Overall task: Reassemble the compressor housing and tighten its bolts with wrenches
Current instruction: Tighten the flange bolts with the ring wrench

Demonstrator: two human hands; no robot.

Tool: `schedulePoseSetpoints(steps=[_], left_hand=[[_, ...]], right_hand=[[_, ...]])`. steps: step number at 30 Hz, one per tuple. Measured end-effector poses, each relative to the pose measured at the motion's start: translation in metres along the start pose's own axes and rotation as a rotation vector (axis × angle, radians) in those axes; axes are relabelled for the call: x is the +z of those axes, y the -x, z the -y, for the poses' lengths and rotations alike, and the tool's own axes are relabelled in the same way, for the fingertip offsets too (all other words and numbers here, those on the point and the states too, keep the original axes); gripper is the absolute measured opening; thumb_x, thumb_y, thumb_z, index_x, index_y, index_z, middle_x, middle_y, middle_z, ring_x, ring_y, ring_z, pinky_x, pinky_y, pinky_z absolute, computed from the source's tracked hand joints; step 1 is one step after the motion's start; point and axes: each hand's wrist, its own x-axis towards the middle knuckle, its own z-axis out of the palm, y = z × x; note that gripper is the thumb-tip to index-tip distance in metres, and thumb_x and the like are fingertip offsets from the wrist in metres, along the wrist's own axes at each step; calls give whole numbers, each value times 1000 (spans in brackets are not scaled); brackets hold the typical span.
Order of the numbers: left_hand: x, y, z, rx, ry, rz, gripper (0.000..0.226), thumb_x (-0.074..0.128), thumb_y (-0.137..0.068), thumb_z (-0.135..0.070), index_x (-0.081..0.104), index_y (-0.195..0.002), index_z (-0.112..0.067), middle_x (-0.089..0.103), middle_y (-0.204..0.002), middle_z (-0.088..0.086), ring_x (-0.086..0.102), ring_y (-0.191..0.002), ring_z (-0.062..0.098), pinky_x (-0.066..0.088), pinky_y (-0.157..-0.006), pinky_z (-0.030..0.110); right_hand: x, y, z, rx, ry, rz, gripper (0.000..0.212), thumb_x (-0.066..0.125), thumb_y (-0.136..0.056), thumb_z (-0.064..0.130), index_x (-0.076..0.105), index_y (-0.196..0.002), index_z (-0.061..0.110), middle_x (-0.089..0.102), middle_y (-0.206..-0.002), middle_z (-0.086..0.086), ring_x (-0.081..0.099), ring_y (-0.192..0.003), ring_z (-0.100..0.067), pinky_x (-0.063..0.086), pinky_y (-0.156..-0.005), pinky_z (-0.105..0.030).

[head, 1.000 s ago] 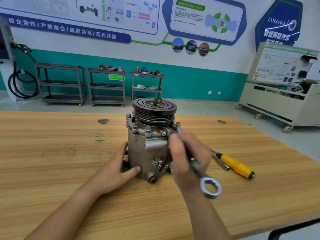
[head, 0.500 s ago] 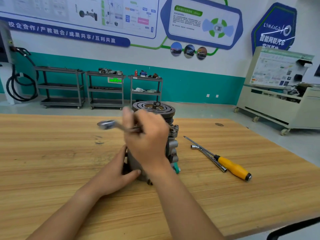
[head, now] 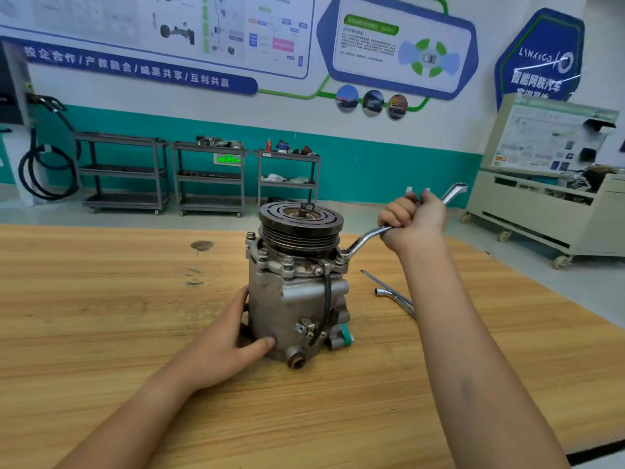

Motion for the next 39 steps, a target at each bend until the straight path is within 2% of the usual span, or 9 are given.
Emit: schedulePoseSetpoints(steps=[3, 8, 13, 18, 25, 29, 33, 36, 39], left_hand=[[-1, -1, 3, -20, 7, 8, 87, 67, -78, -44, 1, -133, -53, 30, -137, -20, 44, -123, 7, 38, -101, 23], [-1, 0, 2, -41, 2, 6, 84, 66, -79, -45, -1, -127, -57, 30, -134, -23, 44, -122, 4, 38, -99, 20], [-1, 0, 0, -60, 5, -10, 81, 66, -80, -42, 1, -125, -57, 31, -125, -29, 51, -107, -4, 36, -77, -1], [0, 1, 0, -54, 50, -16, 76, 68, -81, -34, 9, -120, -61, 33, -119, -37, 55, -98, -12, 40, -77, 1], [0, 2, -1, -55, 34, -14, 76, 67, -81, -36, 7, -117, -64, 30, -116, -41, 50, -96, -21, 38, -73, -2], [-1, 1, 1, -69, 24, -10, 79, 67, -80, -40, 3, -122, -61, 28, -116, -42, 50, -95, -21, 38, -73, -1], [0, 1, 2, -87, 27, -7, 83, 67, -79, -42, 1, -129, -55, 31, -118, -36, 51, -99, -14, 38, -77, 2], [0, 0, 3, -83, 26, -4, 83, 67, -79, -42, 2, -129, -55, 34, -121, -31, 53, -101, -10, 39, -80, 6], [0, 0, 3, -87, 29, -8, 83, 67, -79, -42, 1, -127, -58, 35, -125, -29, 57, -101, -4, 41, -78, 8]], right_hand=[[-8, -10, -5, 69, -31, -12, 44, 29, -101, 30, 36, -61, 15, 20, -33, 7, 16, -23, -8, 14, -27, -15], [-9, -23, -8, 183, 15, 32, 44, 31, -100, 23, 35, -58, 14, 21, -32, 6, 18, -22, -7, 14, -26, -15], [-9, -36, -17, 367, 57, 68, 57, 35, -99, 18, 37, -43, 11, 22, -31, 5, 20, -20, -8, 15, -24, -16], [-3, -44, -23, 420, 126, 105, 44, 36, -100, 20, 31, -56, 16, 22, -31, 5, 20, -20, -7, 16, -24, -16], [-30, -45, -25, 459, -89, 117, 59, 34, -99, 19, 38, -42, 9, 25, -30, 3, 23, -20, -9, 21, -26, -16], [-39, -42, -22, 400, -158, 70, 47, 32, -101, 21, 33, -55, 14, 25, -30, 3, 23, -21, -10, 22, -27, -12], [-43, -31, -19, 292, -184, 25, 52, 33, -101, 23, 36, -49, 13, 24, -32, 5, 22, -23, -9, 22, -29, -12], [-44, -9, -16, 95, -160, -12, 44, 35, -100, 24, 34, -57, 16, 22, -34, 6, 20, -25, -8, 22, -31, -12], [-50, 24, -19, -189, -141, 4, 48, 36, -99, 28, 37, -52, 18, 22, -37, 6, 22, -30, -10, 28, -37, -13]])
